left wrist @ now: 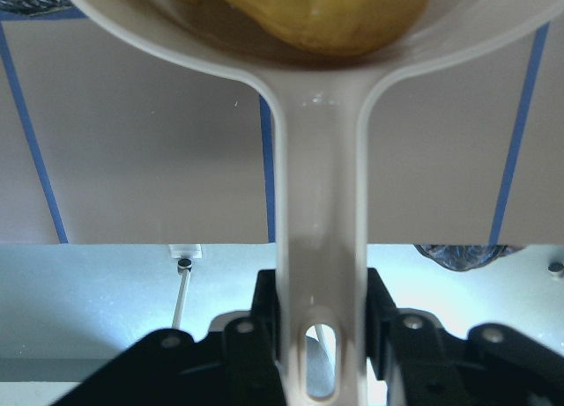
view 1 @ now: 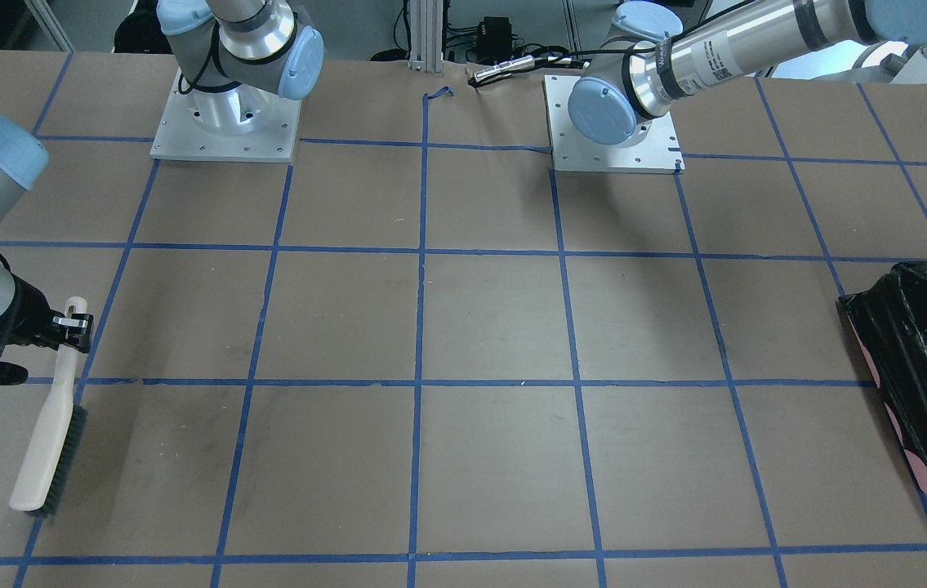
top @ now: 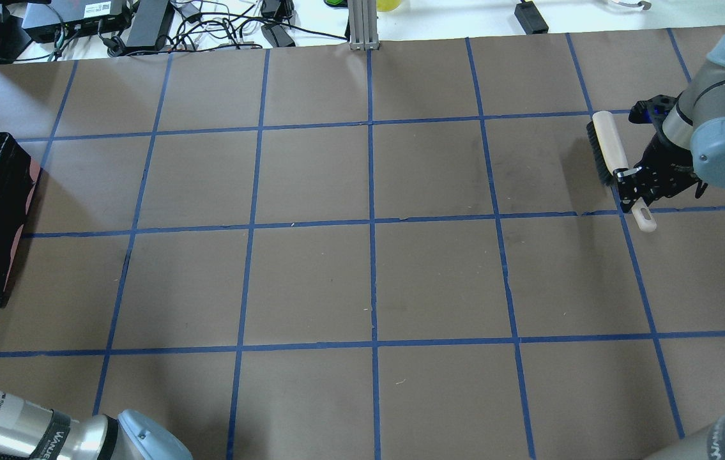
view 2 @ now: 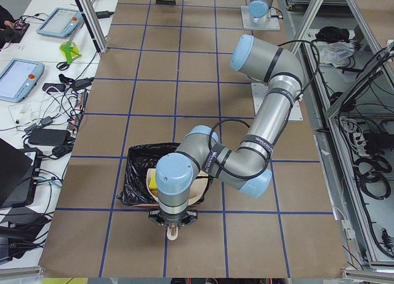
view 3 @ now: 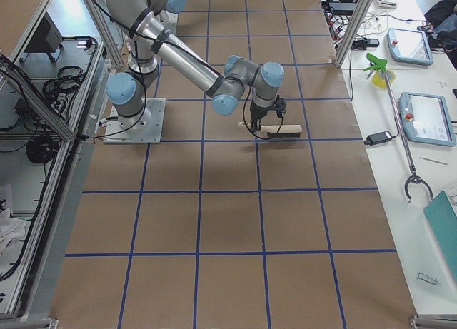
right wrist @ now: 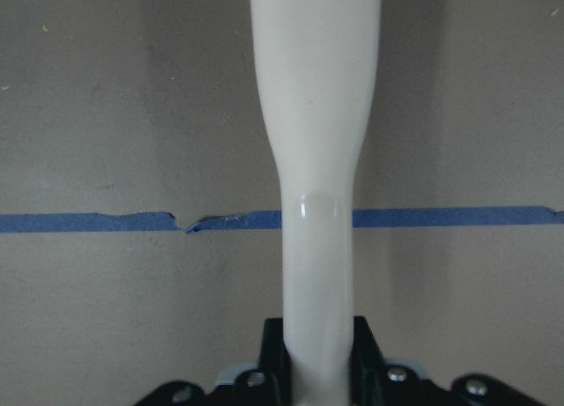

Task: Sweep and dump trash into bin
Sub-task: 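Tip the dustpan over the black bin with the left gripper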

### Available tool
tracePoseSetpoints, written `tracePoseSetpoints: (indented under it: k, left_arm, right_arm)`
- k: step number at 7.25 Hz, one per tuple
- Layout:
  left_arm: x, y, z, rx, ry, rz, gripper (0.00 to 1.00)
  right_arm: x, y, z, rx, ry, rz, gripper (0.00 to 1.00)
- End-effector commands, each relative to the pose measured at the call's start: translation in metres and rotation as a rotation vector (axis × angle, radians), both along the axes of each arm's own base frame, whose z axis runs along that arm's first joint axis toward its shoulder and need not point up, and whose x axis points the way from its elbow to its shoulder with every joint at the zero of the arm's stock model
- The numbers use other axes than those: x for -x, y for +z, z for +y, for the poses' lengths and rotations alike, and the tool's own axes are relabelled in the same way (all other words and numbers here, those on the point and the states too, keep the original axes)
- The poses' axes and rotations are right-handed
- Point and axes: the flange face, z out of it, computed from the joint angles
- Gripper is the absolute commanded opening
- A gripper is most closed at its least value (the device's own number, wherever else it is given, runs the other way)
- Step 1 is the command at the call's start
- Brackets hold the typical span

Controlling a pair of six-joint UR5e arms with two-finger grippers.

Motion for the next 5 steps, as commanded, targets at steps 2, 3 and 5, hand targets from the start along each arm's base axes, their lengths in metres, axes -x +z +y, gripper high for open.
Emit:
tracePoseSetpoints:
  k: [2, 3, 5]
  left_arm:
    - [0.056, 0.029, -0.051, -0.101, -0.092, -0.151, 0.00]
    - [0.076, 0.034, -0.074, -0.089, -0.150, -0.219, 0.00]
    - [0.110, 0.049, -0.093, -0.120, -0.199, -0.273, 0.00]
  right_arm:
    - [0.002, -0.001, -0.006, 0.001, -0.004, -0.003, 0.00]
    - [0.003, -0.002, -0.007, 0.001, -0.001, -0.004, 0.00]
    - [0.002, -0.001, -0.007, 0.003, 0.003, -0.003, 0.00]
